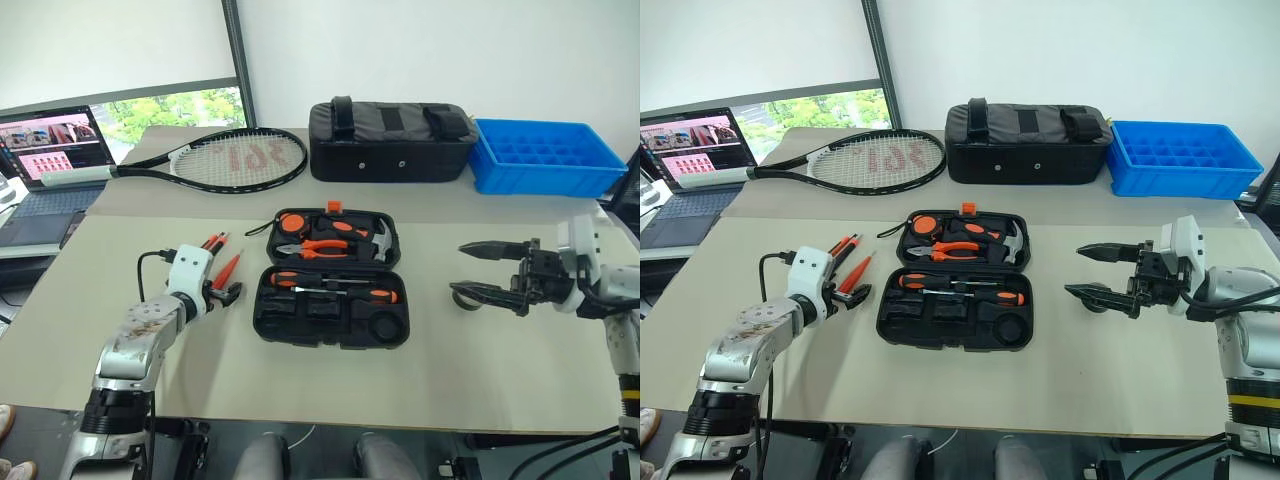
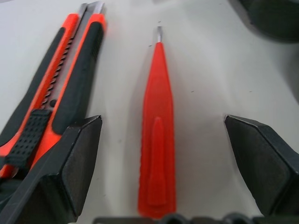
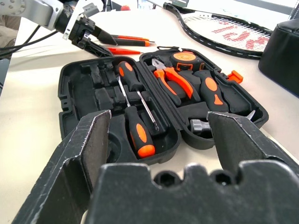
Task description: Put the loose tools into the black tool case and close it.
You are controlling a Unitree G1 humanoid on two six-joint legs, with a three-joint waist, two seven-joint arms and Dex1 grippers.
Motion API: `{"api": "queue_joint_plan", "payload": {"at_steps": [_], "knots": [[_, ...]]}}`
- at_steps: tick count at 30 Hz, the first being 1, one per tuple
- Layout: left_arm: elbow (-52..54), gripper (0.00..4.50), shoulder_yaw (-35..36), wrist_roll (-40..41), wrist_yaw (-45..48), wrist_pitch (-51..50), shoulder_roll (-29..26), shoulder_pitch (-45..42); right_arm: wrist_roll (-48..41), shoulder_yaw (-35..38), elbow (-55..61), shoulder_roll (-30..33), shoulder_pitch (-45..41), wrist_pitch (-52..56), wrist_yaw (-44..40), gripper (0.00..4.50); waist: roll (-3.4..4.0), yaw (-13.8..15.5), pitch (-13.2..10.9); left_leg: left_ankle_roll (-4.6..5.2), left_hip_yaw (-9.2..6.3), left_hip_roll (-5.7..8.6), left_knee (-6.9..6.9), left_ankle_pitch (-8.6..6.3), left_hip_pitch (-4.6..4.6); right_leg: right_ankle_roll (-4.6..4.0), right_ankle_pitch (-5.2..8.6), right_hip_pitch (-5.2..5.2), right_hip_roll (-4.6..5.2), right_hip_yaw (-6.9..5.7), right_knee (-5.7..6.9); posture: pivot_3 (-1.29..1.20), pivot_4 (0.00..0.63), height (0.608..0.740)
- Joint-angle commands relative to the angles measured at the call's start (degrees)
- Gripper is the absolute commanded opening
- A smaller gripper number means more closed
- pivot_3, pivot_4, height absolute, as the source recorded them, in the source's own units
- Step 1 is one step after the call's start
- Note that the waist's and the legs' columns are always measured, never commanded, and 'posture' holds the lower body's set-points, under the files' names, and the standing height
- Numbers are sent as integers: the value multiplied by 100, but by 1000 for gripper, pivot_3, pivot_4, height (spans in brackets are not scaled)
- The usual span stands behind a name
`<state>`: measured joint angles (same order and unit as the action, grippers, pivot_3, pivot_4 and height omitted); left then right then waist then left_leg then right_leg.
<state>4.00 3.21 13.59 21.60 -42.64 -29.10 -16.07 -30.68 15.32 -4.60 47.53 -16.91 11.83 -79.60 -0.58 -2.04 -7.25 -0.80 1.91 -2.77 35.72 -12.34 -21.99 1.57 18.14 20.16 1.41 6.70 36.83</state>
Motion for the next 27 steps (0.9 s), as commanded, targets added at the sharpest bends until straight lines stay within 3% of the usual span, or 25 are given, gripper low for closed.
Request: {"api": "queue_joint_plan", "payload": {"at_steps": [1, 3, 11, 12, 21, 24, 27], "knots": [[-92, 4233, -59, -21, 90, -30, 51, -149, -228, 289, 213, 132, 5, -30, 8, 3848, 0, 2, 0, 0, 0, 0, 0, 0, 0, 0, 0, 0, 0, 0, 0, 0, 150, 708], [-174, 3695, -40, -1, 86, -114, 94, -159, -261, 312, 271, 133, 15, 11, 15, 3860, 1, 10, 0, 0, 0, 1, 1, 0, -3, 1, 0, 0, 0, 0, -1, 0, 150, 708], [-334, 659, 195, 42, 24, -191, 232, -175, -399, 296, 326, 165, 12, 60, -52, 3860, -1, 12, 0, 0, 0, 0, 1, 0, 0, 2, 0, 0, -1, 2, 1, 0, 150, 708], [-335, 460, 259, 70, 7, -178, 259, -178, -414, 297, 320, 160, -2, 54, -68, 3860, -1, 10, 0, 0, 0, 0, 1, 0, 0, 2, 0, 0, -1, 2, 1, 0, 150, 708], [198, 470, 542, 354, 519, 920, 244, -245, -670, 255, 273, 368, -31, 495, -254, 3860, 4, 19, 2, -1, -1, 0, 2, 0, -8, 2, -1, 1, 0, -2, -4, 0, 150, 708], [417, 470, 525, 508, 833, 1128, 218, -322, -722, 251, 289, 416, -48, 671, -260, 4484, 11, 65, 7, -1, 0, 1, 1, 0, -10, 3, -1, 1, 3, -1, -11, 0, 150, 708], [635, 470, 366, 644, 1326, 1302, 81, -346, -715, 243, 305, 388, -72, 613, -261, 4484, 11, 88, 6, -1, 1, 1, 0, 0, -10, 3, -1, 2, 1, -1, -11, 0, 150, 708]]}}
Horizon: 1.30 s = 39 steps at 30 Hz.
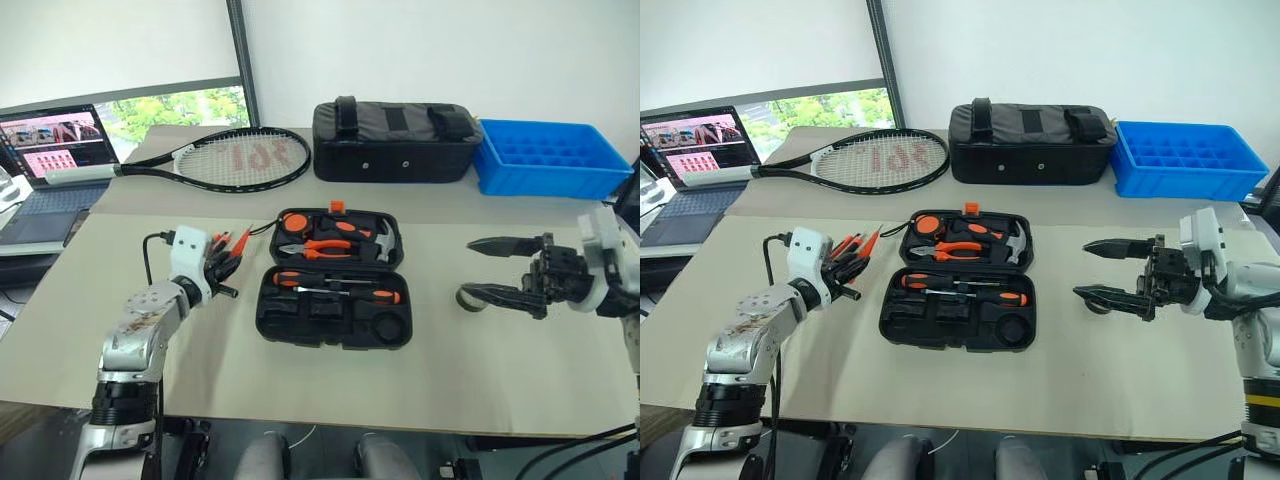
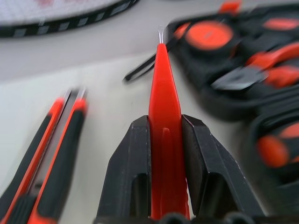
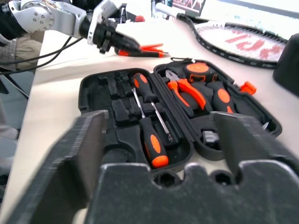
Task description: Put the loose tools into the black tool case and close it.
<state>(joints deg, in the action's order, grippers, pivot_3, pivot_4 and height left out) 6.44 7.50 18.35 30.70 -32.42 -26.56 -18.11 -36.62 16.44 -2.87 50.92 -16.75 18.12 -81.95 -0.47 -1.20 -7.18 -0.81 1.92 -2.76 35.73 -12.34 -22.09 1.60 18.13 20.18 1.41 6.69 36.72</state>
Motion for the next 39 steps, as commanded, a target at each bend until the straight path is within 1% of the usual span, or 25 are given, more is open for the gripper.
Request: {"api": "queue_joint_plan", "payload": {"at_steps": [1, 5, 9, 11, 13, 18, 22, 27, 32, 37, 39], "knots": [[449, 470, -171, 148, 610, 318, -278, -121, -110, 136, 132, 29, -93, -48, 5, 4484, 0, 5, 0, 0, 1, 0, 0, 0, 0, 0, 0, 0, 0, 0, 0, 0, 150, 708], [533, 470, -1020, -138, 1909, 784, -1024, -199, -73, 120, 166, 72, 16, -111, -88, 4484, 1, 2, 0, 0, 2, 0, -1, 0, 1, 0, 1, 1, -2, 2, -1, 0, 150, 708], [247, 470, -1588, -278, 2846, 1323, -1330, -539, -91, 148, 230, 75, 115, -96, -107, 4484, 3, 26, 1, 0, 7, 0, -1, 0, 0, 1, 1, 2, -2, 2, -4, 0, 150, 708], [-130, 470, -1986, -538, 3415, 1830, -1446, -805, -100, 173, 293, 65, 218, -110, -108, 4484, 4, 41, 1, 0, 8, 1, 0, 0, -1, 1, 1, 2, -2, 2, -5, 0, 150, 708], [-600, 470, -2300, -792, 3765, 2239, -1444, -1111, -93, 178, 325, 57, 275, -136, -98, 4484, 8, 42, 3, 1, 9, 1, 0, 0, -6, 1, 1, 6, -4, 3, -6, 0, 150, 708], [-1579, 470, -2747, -1234, 4229, 2782, -1230, -1749, -99, 267, 372, 82, 392, -181, -73, 4484, 5, 28, 1, 2, 11, -1, 2, 0, -10, 1, 2, 9, -10, 5, -5, 0, 150, 708], [-2048, 470, -2954, -1508, 4355, 2899, -1016, -2095, -121, 395, 492, 85, 594, -224, -23, 4484, 6, 32, 2, 3, 9, -1, 4, 0, -16, 2, 2, 11, -12, 8, -5, 0, 150, 708], [-2301, 470, -3108, -1851, 4423, 3011, -940, -2222, -146, 502, 630, 52, 788, -241, 37, 4484, 2, 26, -1, 3, 7, -1, 5, 0, -17, 3, 3, 9, -14, 10, -5, 0, 150, 708], [-2447, 470, -3159, -2058, 4416, 2934, -784, -2360, -118, 488, 638, 21, 805, -282, 82, 4484, -4, 33, -4, 4, 6, -1, 10, 0, -16, 4, 3, 7, -15, 11, -2, 0, 150, 708], [-2338, 470, -3138, -2022, 4604, 2724, -759, -2294, -91, 435, 584, 15, 755, -331, 80, 4484, -6, 30, -5, 4, 6, -1, 12, 0, -16, 4, 3, 7, -15, 11, 0, 0, 150, 708], [-2242, 1472, -3038, -1927, 4553, 2597, -711, -2255, -71, 411, 554, 14, 741, -355, 68, 4500, -6, 31, -5, 4, 6, -2, 12, 0, -15, 4, 3, 7, -15, 11, 1, 0, 150, 708]]}}
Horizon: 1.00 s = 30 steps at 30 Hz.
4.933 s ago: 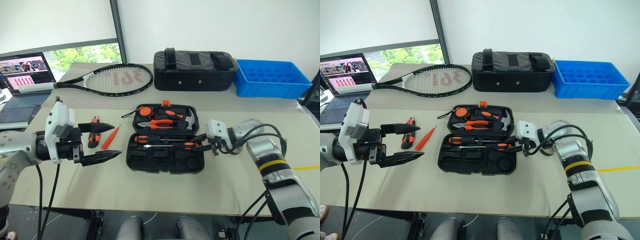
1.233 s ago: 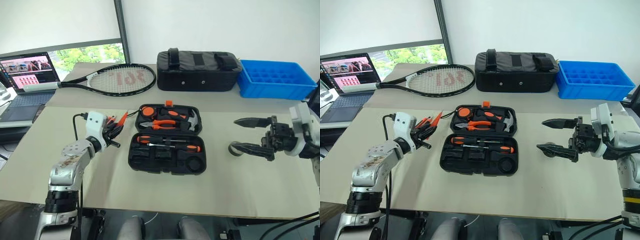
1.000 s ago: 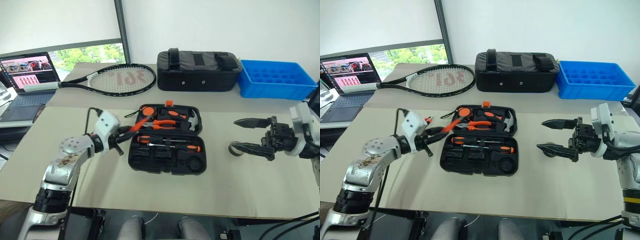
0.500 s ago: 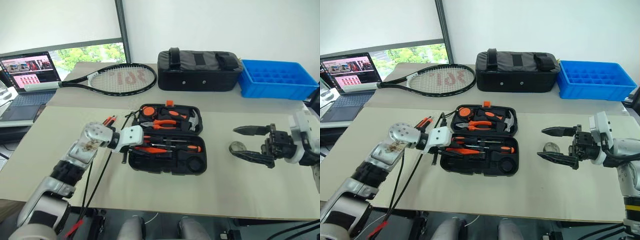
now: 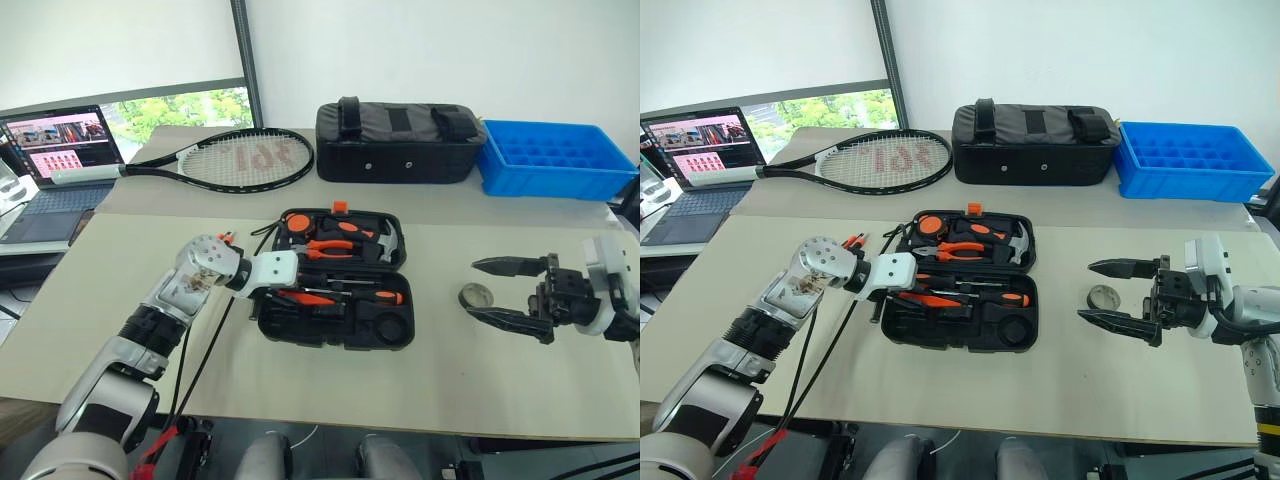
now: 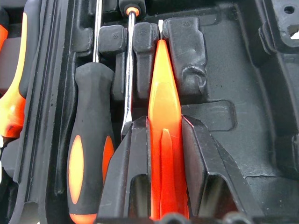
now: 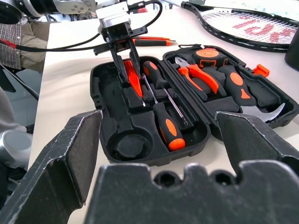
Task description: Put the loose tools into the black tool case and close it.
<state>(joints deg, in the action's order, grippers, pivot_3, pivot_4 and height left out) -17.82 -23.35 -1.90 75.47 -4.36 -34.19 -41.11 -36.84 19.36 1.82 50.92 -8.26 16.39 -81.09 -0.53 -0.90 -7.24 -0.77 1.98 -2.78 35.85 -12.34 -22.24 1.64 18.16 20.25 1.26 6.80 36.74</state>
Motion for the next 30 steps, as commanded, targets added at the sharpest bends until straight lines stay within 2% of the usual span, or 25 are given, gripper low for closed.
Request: {"api": "queue_joint_plan", "payload": {"at_steps": [1, 5, 6, 7, 8, 12, 15, 23, 24, 30], "knots": [[213, 1628, 101, 125, 31, -230, 74, 48, -43, 109, 75, 14, -114, -187, -21, 4500, 0, 2, 0, 0, 0, 0, 0, 0, 0, 0, 0, 0, 0, 0, 0, 0, 150, 708], [273, 3138, 327, 213, -202, -217, 167, -1, -33, 75, 47, 30, -137, -208, -27, 4500, -1, 1, -1, 0, 0, -1, 1, 0, -2, 0, 0, 1, 0, 0, 1, 0, 150, 708], [342, 3307, 435, 336, -220, -258, 185, -12, -22, 61, 36, 36, -148, -220, -28, 4500, -2, 4, -2, 0, 0, -1, 1, 0, -2, 0, 0, 1, 0, 0, 1, 0, 150, 708], [420, 3751, 554, 454, -258, -244, 206, -3, -12, 51, 26, 44, -158, -229, -29, 4500, -3, 2, -2, 0, -1, 0, 3, 0, -2, 0, 0, 1, 0, -1, 3, 0, 150, 708], [531, 3974, 670, 594, -254, -320, 205, 22, -4, 41, 18, 49, -168, -237, -26, 4500, -3, -2, -2, 0, -1, -1, 3, 0, -2, 0, 0, 1, 0, -1, 3, 0, 150, 708], [1057, 3974, 1095, 1168, -156, -637, 123, 189, 8, 31, 28, 67, -170, -240, -24, 4500, 3, -4, 1, 0, -2, -2, 2, 0, -3, 0, 0, 2, 0, -1, 2, 0, 150, 708], [1220, 3259, 1363, 1505, -280, -812, 228, 340, 13, 21, 24, 82, -196, -225, -20, 4500, 4, -2, 2, 0, -2, -2, 2, 0, -2, 0, 0, 1, 0, -2, 2, 0, 150, 708], [610, 234, 1281, 1217, -649, -9, 521, 731, 51, -34, 21, 61, -273, -216, -26, 4500, 10, 9, 5, 0, -4, -1, 6, 0, 0, 0, 0, -1, 0, -2, 5, 0, 150, 708], [515, 103, 1264, 1210, -652, 25, 570, 725, 53, -36, 19, 63, -279, -214, -30, 4500, 10, 10, 6, 0, -4, -1, 6, 0, 0, 0, -1, -1, 0, -2, 4, 0, 150, 708], [-116, 103, 1208, 1209, -539, 275, 779, 685, 53, -17, 38, 69, -267, -213, -30, 4500, 15, 13, 9, 0, -4, 0, 5, 0, -2, 0, -1, 0, 0, -2, 2, 0, 150, 708]]}}
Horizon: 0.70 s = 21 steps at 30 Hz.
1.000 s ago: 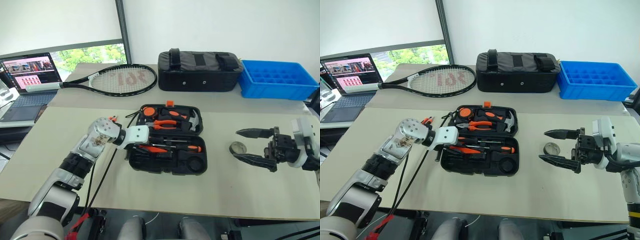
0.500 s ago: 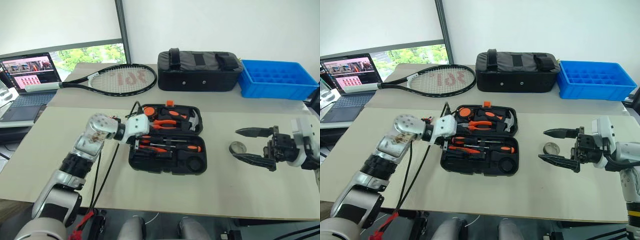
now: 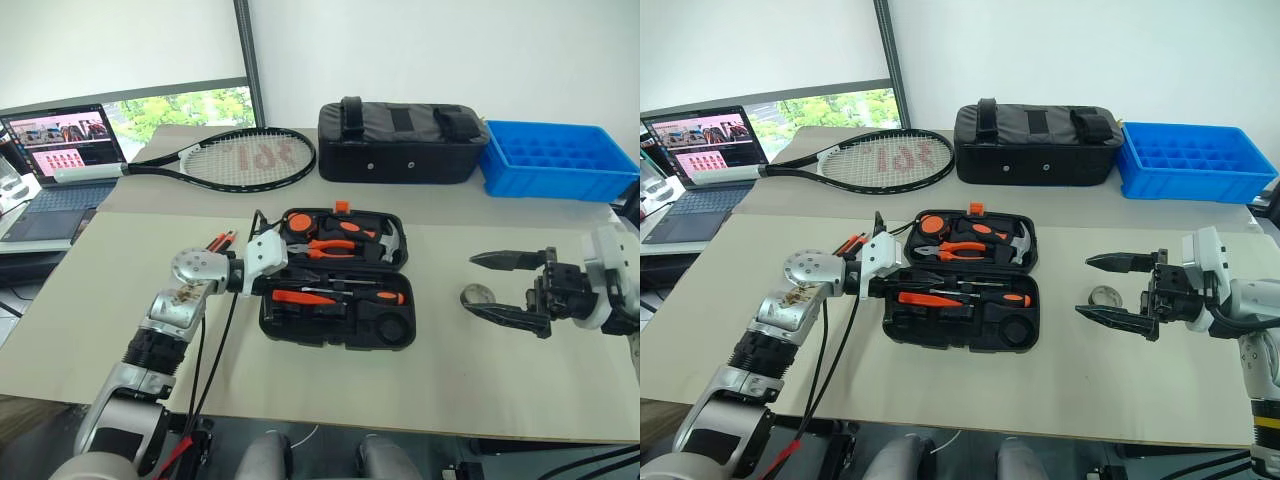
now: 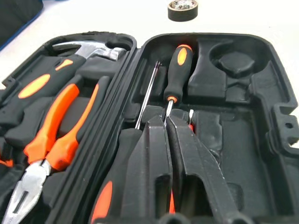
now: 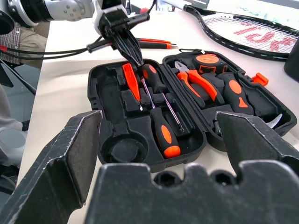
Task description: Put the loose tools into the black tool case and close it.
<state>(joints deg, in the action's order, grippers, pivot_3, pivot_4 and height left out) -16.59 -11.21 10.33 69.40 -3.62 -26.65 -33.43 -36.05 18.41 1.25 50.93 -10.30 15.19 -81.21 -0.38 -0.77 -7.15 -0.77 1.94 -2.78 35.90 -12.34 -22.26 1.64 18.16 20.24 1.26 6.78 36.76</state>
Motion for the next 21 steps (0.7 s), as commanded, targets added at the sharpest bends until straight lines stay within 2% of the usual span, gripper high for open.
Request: {"api": "queue_joint_plan", "payload": {"at_steps": [1, 15, 21], "knots": [[-289, 103, -8, 9, 88, 176, 49, -83, -28, 83, 102, 68, -60, -94, -13, 4500, 0, -5, 0, 0, 0, 0, 0, 0, 0, 0, 0, 0, 0, 0, 0, 0, 150, 708], [-1341, 103, -286, -534, 140, 945, 77, 101, -55, 170, 235, 92, 112, -70, 60, 4500, 3, -17, 3, 0, -1, 0, 0, 0, 4, 0, 0, -3, -1, 1, 3, 0, 150, 708], [-1446, 103, -247, -533, 13, 1180, 162, 188, -62, 91, 206, 86, 20, -48, 39, 4500, 9, -18, 7, 0, 0, 0, 2, 0, 14, 1, 0, -9, -1, 3, 10, 0, 150, 708]]}}
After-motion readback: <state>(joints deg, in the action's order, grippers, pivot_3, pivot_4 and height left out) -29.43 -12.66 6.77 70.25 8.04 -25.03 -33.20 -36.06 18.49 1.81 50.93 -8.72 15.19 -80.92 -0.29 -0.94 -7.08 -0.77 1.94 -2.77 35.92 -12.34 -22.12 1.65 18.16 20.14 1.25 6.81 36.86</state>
